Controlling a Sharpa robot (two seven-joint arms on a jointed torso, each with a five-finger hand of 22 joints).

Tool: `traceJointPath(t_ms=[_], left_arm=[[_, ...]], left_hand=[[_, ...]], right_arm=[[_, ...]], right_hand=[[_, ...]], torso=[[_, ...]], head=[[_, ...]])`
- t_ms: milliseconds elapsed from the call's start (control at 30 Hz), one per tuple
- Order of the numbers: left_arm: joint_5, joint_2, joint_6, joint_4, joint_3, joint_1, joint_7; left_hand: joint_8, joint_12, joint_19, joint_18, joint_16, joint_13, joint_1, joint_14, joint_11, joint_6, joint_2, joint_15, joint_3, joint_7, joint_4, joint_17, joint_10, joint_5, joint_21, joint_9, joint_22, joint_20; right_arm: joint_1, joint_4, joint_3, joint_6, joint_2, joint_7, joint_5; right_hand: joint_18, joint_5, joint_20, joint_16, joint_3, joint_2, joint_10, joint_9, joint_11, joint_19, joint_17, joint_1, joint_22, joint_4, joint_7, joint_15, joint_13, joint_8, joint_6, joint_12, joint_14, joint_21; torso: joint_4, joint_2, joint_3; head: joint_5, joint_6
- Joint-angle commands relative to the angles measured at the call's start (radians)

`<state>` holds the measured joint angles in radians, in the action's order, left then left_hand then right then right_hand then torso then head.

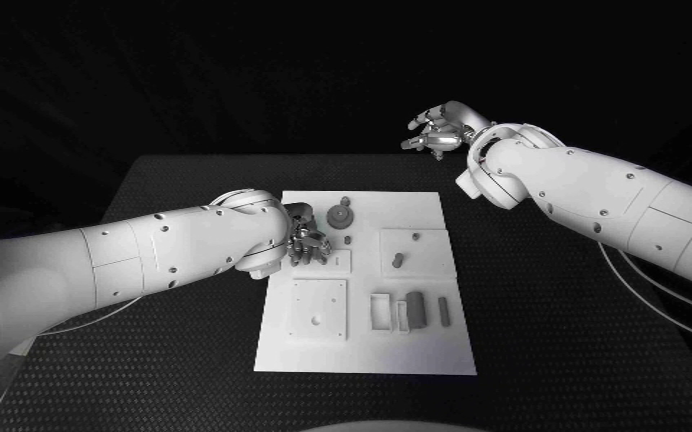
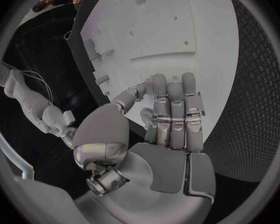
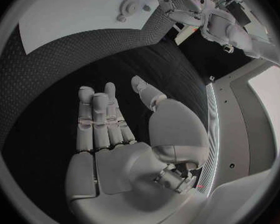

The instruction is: Assemble the parts on the task board

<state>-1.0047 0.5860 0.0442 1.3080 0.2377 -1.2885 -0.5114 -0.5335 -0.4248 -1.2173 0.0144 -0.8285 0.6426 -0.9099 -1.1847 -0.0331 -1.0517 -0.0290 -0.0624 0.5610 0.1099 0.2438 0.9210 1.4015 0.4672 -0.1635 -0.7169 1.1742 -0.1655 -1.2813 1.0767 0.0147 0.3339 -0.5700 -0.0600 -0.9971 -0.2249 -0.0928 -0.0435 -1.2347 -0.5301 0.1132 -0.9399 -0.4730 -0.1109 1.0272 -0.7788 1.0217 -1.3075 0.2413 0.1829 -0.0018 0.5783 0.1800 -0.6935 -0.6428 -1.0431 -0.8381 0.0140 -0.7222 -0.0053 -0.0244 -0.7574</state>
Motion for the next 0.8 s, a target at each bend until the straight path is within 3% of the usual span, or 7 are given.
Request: traceJointPath(t_ms=[33,800], left_arm=[[-0.008,-0.003,-0.007,-0.001,0.000,0.004,0.005],[-0.038,-0.009,-0.013,-0.006,0.000,0.007,0.006]], left_hand=[[-0.003,-0.003,-0.007,-0.006,-0.005,-0.002,-0.001,0.001,-0.014,-0.108,0.009,-0.003,0.005,-0.105,0.000,-0.001,-0.014,0.000,0.005,-0.001,0.002,0.002],[-0.003,-0.003,-0.007,-0.006,-0.005,-0.004,0.000,0.002,-0.013,-0.106,0.008,-0.003,0.007,-0.104,0.001,-0.004,-0.015,-0.003,0.007,0.000,0.004,0.002]], right_arm=[[0.000,0.002,0.001,-0.013,0.002,0.005,-0.006],[0.000,0.001,0.001,-0.018,0.002,0.003,-0.006]], right_hand=[[-0.037,-0.002,0.006,-0.005,0.007,-0.009,0.008,0.002,0.002,-0.001,0.001,-0.001,-0.017,0.000,0.039,0.000,-0.001,0.006,0.001,-0.005,0.006,0.007],[-0.037,-0.002,0.005,-0.005,0.008,-0.010,0.008,0.002,0.002,-0.001,0.002,-0.001,-0.017,0.000,0.039,0.000,-0.002,0.007,0.001,-0.006,0.007,0.007]], torso=[[0.0000,0.000,0.0001],[0.0000,0.000,0.0000]], head=[[-0.001,-0.001],[0.001,-0.003]])
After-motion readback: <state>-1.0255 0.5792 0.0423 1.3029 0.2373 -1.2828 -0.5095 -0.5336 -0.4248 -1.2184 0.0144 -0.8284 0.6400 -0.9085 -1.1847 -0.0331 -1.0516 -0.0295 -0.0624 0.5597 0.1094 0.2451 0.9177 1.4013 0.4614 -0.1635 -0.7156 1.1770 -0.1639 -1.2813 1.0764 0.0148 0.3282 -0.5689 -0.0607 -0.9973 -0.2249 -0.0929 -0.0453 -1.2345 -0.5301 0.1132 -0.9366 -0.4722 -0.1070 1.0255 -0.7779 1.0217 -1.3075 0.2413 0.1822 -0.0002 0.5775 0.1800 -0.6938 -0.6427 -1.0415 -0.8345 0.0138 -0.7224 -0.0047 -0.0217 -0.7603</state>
